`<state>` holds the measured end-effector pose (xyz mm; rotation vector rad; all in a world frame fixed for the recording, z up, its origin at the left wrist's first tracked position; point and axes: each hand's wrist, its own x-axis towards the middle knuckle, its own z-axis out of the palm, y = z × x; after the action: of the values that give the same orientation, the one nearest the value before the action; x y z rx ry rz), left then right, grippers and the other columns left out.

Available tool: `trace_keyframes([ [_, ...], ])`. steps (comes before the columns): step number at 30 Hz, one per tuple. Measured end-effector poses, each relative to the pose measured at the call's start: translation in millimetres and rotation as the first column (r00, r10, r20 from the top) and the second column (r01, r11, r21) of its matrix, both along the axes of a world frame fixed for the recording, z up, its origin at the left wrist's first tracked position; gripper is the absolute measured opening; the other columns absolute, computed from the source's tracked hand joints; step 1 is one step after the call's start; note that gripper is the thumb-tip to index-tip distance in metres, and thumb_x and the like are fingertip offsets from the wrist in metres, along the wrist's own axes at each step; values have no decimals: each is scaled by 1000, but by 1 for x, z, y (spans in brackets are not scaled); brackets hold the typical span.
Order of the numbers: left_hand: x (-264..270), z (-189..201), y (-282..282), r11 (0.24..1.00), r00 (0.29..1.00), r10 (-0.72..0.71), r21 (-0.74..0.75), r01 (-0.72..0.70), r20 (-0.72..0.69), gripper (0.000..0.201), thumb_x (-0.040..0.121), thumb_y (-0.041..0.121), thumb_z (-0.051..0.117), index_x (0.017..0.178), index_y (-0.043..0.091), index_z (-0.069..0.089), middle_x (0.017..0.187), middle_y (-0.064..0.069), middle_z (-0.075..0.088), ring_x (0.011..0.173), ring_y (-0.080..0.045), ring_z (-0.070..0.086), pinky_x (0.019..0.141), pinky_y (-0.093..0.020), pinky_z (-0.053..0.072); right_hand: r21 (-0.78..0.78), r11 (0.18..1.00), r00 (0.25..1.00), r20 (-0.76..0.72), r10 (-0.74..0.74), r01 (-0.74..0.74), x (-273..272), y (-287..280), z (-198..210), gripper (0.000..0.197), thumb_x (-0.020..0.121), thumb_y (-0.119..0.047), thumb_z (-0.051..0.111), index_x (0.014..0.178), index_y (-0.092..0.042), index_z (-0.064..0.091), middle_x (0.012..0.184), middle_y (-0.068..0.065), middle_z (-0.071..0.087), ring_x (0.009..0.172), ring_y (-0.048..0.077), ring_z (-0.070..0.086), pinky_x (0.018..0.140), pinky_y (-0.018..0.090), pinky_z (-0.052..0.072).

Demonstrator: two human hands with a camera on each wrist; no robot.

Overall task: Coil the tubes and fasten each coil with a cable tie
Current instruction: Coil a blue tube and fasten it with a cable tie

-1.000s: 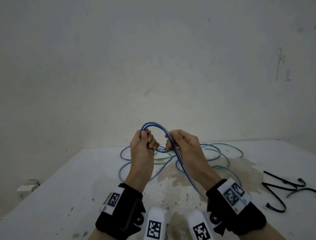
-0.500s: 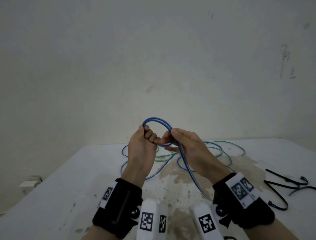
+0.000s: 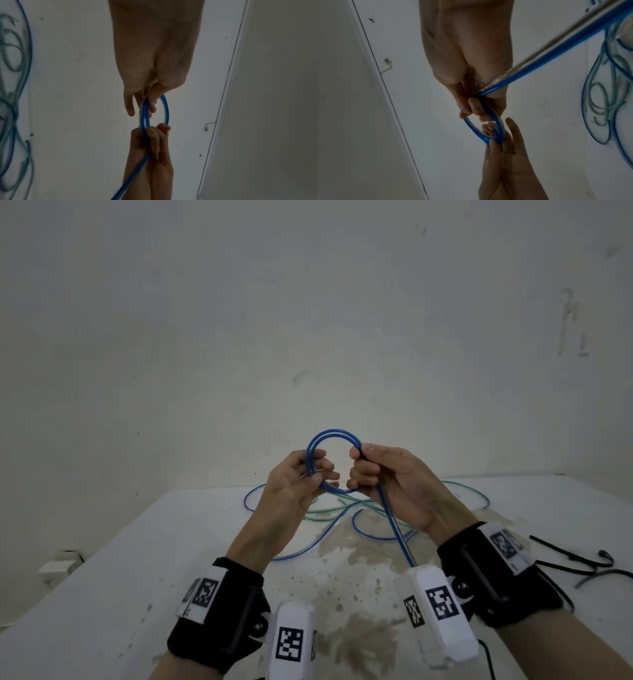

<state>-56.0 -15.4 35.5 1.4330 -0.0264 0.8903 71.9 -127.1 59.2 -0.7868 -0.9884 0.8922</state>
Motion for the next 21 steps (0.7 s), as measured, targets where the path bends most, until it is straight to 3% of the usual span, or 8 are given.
trace_keyframes([
  [2,1,4,-4,999,999,10,-34,-9,30,26,89,-16,36,99,2,51,78,-4,57,72,-15,61,77,-25,53,-17,1000,1000,16,-2,3,1,-1,2,23,95,-14,39,83,-4,55,56,-3,36,52,10,35,63,26,47],
  [6,8,7,-11,970,989,9,-243,28,151,30,87,-19,28,87,6,45,73,-2,46,58,-9,48,58,-20,44,-44,998,990,136,-34,40,-5,-1,3,24,97,-13,38,84,-4,55,59,-1,42,54,12,39,68,29,45],
  [11,11,8,-14,937,972,68,-349,15,226,22,91,-6,31,82,9,46,75,-1,46,62,-10,41,60,-21,36,-51,988,958,258,-125,143,-15,1,1,25,97,-15,41,81,-7,59,77,4,56,75,14,55,71,24,52],
  [13,11,7,-13,922,967,60,-385,41,247,20,95,5,32,80,10,46,72,1,46,62,-11,39,61,-23,35,-87,987,961,253,-109,135,-15,2,0,25,97,-17,42,83,-7,60,91,9,60,89,19,60,78,30,57],
  [17,12,0,-9,899,973,76,-437,28,219,30,100,22,30,77,12,44,63,3,41,57,-10,38,62,-23,35,-168,985,978,210,2,34,-12,2,2,25,98,-15,42,86,-3,60,102,20,64,100,33,63,87,46,54],
  [21,7,-6,3,955,998,38,-297,-21,53,29,100,16,29,76,9,44,64,0,43,60,-14,42,62,-24,41,-233,970,984,145,100,-64,-5,-1,1,26,97,-14,42,84,-1,60,93,20,64,99,35,63,91,50,51],
])
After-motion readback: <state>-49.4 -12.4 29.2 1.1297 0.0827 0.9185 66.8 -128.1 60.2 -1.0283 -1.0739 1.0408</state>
